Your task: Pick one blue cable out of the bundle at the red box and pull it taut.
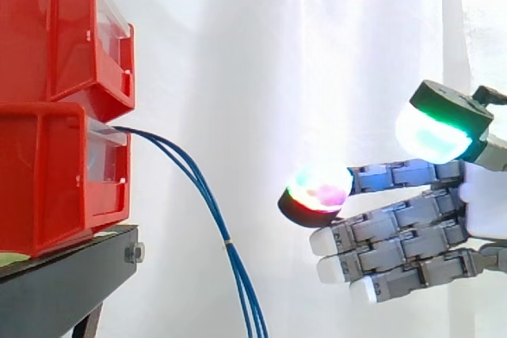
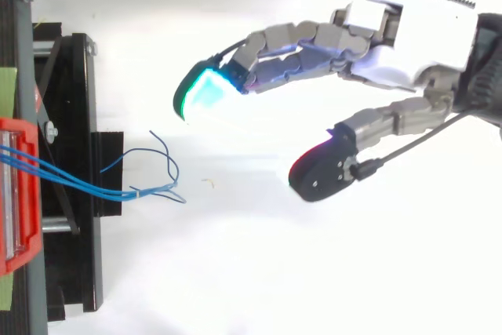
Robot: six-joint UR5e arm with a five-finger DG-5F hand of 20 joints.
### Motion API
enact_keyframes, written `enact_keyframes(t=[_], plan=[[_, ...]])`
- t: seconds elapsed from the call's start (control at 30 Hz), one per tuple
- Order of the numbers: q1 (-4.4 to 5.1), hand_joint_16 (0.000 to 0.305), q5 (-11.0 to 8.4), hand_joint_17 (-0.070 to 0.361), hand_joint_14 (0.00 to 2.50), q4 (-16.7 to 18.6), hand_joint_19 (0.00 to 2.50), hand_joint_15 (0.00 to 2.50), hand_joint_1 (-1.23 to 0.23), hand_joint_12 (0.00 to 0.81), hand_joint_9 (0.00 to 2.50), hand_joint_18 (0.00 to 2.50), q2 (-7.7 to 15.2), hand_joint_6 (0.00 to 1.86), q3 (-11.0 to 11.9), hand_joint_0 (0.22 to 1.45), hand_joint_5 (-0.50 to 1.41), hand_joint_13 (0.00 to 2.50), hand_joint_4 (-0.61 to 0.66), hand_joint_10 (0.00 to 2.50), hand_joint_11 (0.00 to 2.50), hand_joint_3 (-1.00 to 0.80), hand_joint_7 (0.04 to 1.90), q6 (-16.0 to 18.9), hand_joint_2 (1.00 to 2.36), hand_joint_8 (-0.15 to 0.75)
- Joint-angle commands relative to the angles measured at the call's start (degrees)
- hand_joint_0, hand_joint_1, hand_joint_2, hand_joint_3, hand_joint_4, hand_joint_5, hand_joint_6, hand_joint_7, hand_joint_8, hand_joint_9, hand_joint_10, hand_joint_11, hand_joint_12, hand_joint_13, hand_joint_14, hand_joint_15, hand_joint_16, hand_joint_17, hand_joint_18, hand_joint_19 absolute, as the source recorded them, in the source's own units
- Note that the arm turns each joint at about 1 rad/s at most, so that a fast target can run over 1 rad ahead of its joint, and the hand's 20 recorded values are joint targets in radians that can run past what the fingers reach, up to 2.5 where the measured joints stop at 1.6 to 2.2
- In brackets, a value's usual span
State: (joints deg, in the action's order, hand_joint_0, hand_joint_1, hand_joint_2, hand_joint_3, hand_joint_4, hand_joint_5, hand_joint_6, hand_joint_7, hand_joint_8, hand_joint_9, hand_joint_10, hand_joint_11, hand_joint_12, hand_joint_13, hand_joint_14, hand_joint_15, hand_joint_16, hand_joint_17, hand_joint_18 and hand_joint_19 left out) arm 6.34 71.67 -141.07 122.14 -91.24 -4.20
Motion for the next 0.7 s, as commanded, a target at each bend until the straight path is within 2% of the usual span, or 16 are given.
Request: enact_keyframes(t=[0.0,0.07,0.13,0.17,0.2,0.23,0.3,0.33,0.37,0.43,0.67], plan=[[0.34,0.055,0.58,0.125,0.01,0.7,0.27,0.16,-0.7,0.373,0.52,0.39,2.6,0.5,2.4,0.54,-0.17,0.42,0.36,0.0,0.11,-0.5,0.77,-0.2,1.0,0.329],[0.34,0.055,1.37,0.125,0.01,0.6,0.27,0.16,-0.7,0.374,0.52,0.39,4.3,0.5,4.1,0.54,-0.16,0.42,0.36,0.0,0.11,-0.5,0.78,0.2,1.0,0.329],[0.34,0.055,3.39,0.125,0.01,0.3,0.27,0.16,-0.7,0.374,0.52,0.39,7.1,0.5,7.4,0.54,-0.16,0.42,0.37,0.0,0.11,-0.5,0.79,1.7,1.0,0.329],[0.25,0.055,4.01,0.125,0.01,0.1,0.28,0.16,-0.7,0.374,0.52,0.39,7.9,0.5,8.3,0.54,-0.16,0.42,0.36,0.0,0.12,-0.5,0.79,2.2,1.0,0.329],[0.25,0.055,4.8,0.125,0.01,-0.3,0.27,0.17,-0.7,0.374,0.52,0.39,9.2,0.5,9.8,0.54,-0.16,0.42,0.36,0.0,0.11,-0.5,0.79,2.8,1.0,0.329],[0.34,0.055,5.94,0.125,0.01,-1.2,0.27,0.17,-0.7,0.374,0.52,0.39,10.8,0.5,12.2,0.54,-0.16,0.42,0.37,0.0,0.11,-0.5,0.79,3.9,1.0,0.329],[0.34,0.055,6.55,0.125,0.01,-1.8,0.27,0.17,-0.7,0.374,0.52,0.39,11.9,0.5,14.0,0.54,-0.16,0.42,0.36,0.0,0.11,-0.5,0.8,4.5,1.0,0.331],[0.25,0.055,7.79,0.125,0.01,-2.8,0.27,0.16,-0.7,0.374,0.52,0.39,14.1,0.5,17.3,0.54,-0.16,0.42,0.37,0.0,0.11,-0.5,0.8,5.1,1.0,0.329],[0.17,0.055,8.58,0.125,0.01,-3.2,0.27,0.16,-0.7,0.374,0.52,0.39,15.0,0.5,18.3,0.54,-0.16,0.42,0.37,0.0,0.11,-0.5,0.79,5.4,1.0,0.33],[0.17,0.055,9.19,0.124,0.01,-3.3,0.27,0.17,-0.7,0.373,0.52,0.39,15.3,0.5,18.8,0.54,-0.16,0.42,0.37,0.0,0.12,-0.5,0.8,5.9,1.0,0.329],[0.25,0.055,9.46,0.124,0.01,-3.6,0.27,0.16,-0.69,0.373,0.53,0.39,15.3,0.5,18.8,0.54,-0.16,0.42,0.37,0.0,0.12,-0.5,0.81,6.0,1.0,0.332]])
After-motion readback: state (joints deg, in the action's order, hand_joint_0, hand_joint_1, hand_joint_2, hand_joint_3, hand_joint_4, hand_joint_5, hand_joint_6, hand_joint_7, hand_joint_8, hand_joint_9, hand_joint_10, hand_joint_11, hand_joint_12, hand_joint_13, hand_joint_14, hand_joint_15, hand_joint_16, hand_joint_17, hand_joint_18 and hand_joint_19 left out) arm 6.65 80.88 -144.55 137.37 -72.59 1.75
